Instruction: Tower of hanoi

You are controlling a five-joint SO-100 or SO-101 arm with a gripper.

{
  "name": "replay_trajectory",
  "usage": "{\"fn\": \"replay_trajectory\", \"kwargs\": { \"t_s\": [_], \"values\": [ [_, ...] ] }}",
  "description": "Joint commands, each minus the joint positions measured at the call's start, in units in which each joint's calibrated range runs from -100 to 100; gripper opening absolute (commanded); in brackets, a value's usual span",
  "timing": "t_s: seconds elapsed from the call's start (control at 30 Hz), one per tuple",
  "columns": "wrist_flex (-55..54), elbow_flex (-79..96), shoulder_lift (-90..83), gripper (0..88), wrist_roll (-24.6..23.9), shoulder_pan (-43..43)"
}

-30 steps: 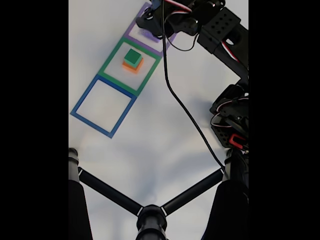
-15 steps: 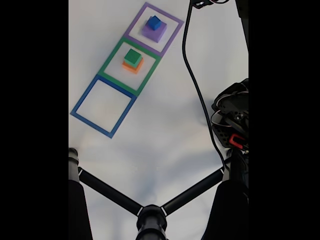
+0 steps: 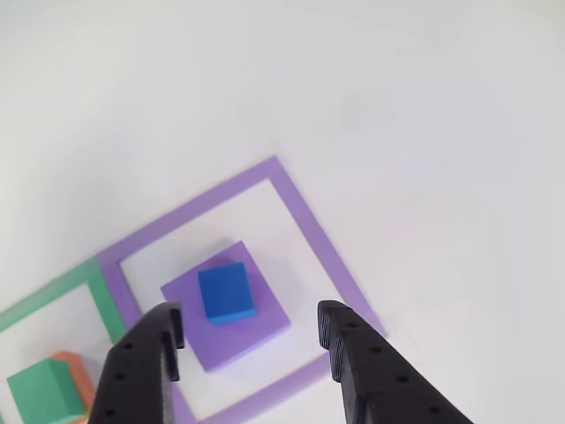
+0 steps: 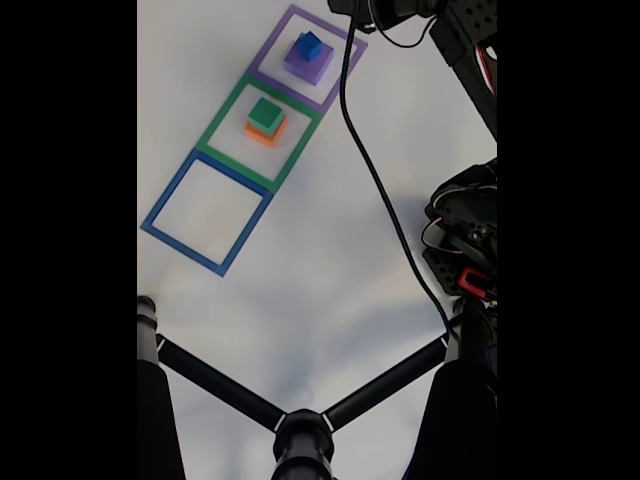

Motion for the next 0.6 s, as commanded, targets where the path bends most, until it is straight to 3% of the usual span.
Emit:
{"fn": "replay_trajectory", "kwargs": {
  "t_s": [0.0,0.3,0.57],
  "values": [
    [-22.7,13.3,-2.2,22.5,0.0,0.8],
    [-57.9,31.7,8.6,26.7,0.0,0.0],
    [-73.2,33.0,20.8,26.2,0.0,-1.2]
  ]
}}
